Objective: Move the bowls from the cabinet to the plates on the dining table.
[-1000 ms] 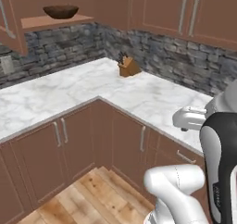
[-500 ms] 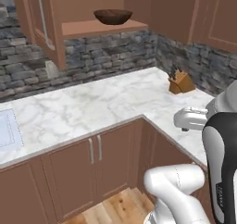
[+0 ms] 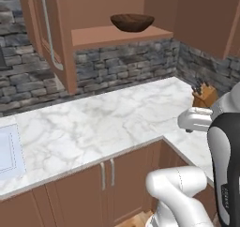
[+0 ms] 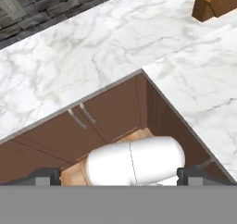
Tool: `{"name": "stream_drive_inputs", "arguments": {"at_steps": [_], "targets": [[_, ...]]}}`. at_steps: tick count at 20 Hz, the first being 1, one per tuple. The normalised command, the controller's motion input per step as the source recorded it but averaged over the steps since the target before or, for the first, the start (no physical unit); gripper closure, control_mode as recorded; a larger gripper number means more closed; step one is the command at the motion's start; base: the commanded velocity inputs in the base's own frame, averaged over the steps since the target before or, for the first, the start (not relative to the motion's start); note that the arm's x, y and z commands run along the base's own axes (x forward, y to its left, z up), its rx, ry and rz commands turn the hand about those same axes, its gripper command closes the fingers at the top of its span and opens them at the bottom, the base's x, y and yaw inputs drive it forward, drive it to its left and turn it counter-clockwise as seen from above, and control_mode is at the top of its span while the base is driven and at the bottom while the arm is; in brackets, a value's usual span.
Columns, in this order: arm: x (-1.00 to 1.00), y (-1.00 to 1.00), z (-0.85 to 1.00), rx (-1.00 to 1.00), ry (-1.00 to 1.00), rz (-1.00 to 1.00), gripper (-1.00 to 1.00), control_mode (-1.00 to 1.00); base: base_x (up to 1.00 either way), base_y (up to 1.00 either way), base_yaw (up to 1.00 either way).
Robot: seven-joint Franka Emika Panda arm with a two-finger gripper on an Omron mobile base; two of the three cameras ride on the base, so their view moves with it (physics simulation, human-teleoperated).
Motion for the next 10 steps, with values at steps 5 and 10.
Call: {"name": "stream_drive_inputs", "arguments": {"at_steps": [5, 10], "targets": [[0.0, 0.0, 0.0, 0.0, 0.0, 0.0, -1.0, 1.0, 1.0, 0.0, 0.02], [0.0, 0.0, 0.0, 0.0, 0.0, 0.0, -1.0, 1.0, 0.6, 0.05, 0.0]]}}
